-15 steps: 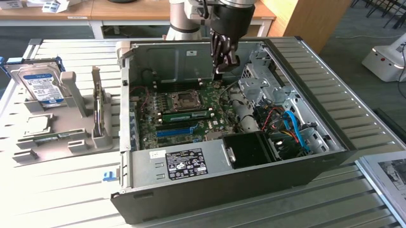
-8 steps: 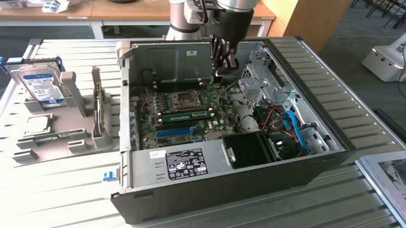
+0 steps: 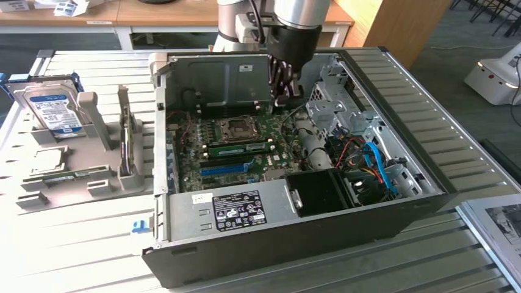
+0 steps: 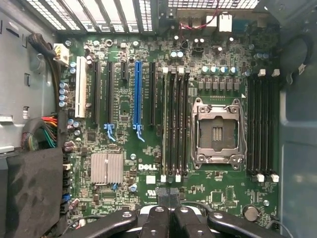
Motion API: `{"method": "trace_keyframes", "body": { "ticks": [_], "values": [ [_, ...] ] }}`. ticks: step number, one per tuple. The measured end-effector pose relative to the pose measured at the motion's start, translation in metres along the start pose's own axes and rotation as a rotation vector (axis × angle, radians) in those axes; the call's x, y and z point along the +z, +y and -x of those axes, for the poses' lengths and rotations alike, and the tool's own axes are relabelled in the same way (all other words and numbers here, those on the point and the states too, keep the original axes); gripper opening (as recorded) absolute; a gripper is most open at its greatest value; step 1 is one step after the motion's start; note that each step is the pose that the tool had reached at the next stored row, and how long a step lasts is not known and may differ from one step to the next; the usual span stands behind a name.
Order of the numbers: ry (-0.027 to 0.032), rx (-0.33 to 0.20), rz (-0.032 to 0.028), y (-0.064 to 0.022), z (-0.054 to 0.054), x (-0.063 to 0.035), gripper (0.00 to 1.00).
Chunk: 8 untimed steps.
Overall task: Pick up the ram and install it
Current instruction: 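Press down the ram until it locks into place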
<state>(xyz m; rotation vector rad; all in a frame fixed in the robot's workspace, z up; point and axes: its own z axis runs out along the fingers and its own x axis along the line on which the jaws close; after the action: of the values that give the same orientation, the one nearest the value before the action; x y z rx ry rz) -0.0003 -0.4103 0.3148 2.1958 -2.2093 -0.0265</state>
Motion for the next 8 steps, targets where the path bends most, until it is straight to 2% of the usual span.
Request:
{"method": "trace_keyframes", "body": {
  "ticks": [8],
  "values": [
    [-0.0001, 0.0, -0.0001, -0.0003, 0.0001, 0.0098, 0.1]
  ]
}}
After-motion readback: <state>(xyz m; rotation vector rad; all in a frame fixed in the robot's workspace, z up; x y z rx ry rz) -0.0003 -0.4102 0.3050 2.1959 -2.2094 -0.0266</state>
